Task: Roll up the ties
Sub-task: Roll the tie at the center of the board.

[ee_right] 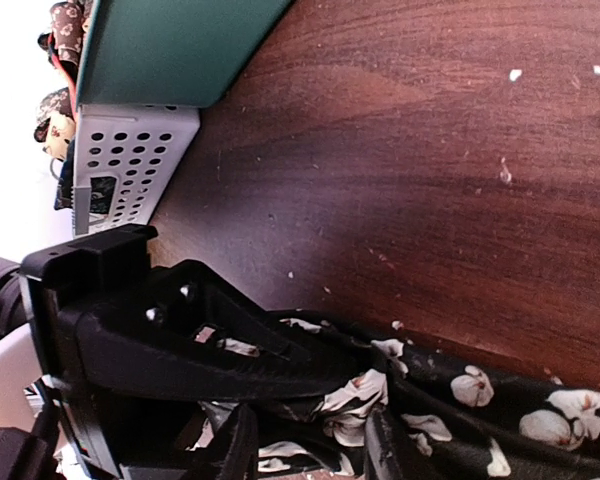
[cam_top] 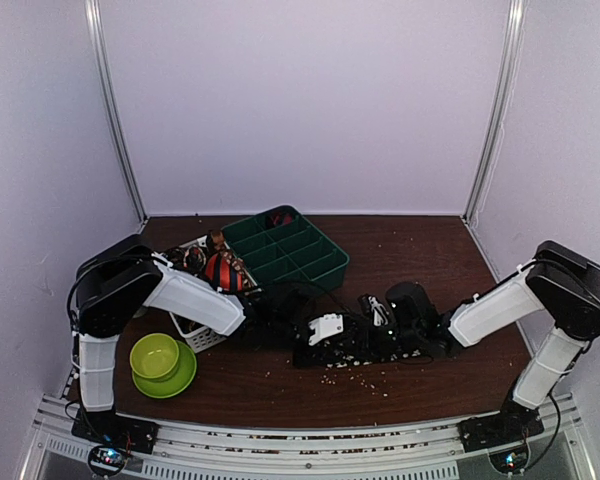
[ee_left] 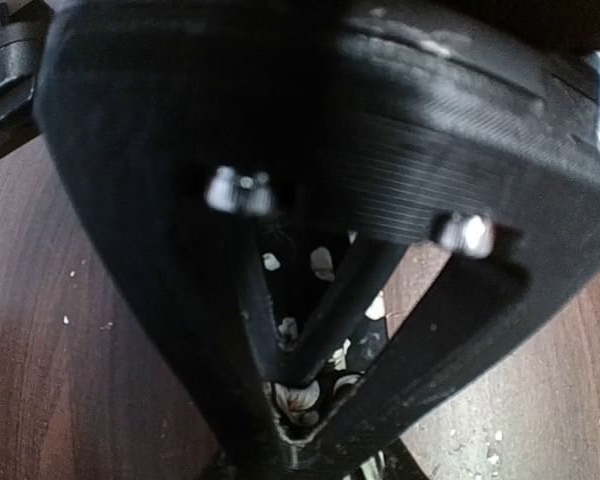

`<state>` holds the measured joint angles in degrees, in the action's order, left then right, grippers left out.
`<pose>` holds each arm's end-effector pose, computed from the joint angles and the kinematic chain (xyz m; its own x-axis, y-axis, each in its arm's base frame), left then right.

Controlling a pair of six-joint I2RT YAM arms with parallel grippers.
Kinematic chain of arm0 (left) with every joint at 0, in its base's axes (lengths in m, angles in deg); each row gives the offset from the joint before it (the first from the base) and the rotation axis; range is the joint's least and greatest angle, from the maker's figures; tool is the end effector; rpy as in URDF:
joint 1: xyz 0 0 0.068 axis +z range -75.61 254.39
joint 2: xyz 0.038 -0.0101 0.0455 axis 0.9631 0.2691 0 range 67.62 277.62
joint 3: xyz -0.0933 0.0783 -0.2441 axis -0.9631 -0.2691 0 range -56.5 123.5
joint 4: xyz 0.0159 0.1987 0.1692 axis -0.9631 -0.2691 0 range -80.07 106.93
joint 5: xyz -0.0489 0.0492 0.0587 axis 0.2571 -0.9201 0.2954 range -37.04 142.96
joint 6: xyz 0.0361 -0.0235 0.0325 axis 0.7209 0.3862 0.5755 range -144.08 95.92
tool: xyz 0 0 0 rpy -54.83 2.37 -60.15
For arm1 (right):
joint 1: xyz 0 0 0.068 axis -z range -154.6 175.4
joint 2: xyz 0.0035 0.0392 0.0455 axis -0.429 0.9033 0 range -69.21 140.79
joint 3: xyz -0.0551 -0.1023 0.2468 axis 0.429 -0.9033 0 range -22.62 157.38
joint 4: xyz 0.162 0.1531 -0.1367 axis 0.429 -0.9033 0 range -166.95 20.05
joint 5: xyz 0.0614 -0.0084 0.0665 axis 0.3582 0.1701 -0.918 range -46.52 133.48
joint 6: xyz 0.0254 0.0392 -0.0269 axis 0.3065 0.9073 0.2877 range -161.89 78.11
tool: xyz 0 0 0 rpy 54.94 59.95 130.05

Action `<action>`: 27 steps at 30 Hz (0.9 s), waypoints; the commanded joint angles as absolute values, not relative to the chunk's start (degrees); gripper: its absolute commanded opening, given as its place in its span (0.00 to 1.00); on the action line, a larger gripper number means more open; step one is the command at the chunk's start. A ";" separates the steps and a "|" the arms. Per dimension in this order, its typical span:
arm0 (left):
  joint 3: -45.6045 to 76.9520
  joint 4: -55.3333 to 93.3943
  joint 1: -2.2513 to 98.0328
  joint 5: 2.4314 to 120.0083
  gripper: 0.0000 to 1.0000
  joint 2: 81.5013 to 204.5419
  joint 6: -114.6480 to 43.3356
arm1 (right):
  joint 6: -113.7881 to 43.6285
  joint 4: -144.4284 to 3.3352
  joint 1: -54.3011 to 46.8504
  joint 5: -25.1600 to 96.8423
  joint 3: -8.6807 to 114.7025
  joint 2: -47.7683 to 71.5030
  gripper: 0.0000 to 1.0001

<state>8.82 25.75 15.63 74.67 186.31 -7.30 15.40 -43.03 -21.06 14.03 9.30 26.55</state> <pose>0.2052 -0.3636 0.1091 -0.0797 0.6484 -0.7571 0.9965 0.0724 -0.0429 0.1887 0.2240 0.1197 -0.9826 0.0296 -0.1835 -0.1393 0.5367 0.8322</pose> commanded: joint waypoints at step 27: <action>7.49 15.52 15.86 73.71 0.31 188.62 -7.55 | 16.57 -39.88 -24.55 13.85 11.72 31.34 0.28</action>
<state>8.89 24.19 16.70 75.81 186.07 -7.28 17.02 -39.93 -22.98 13.79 10.24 26.95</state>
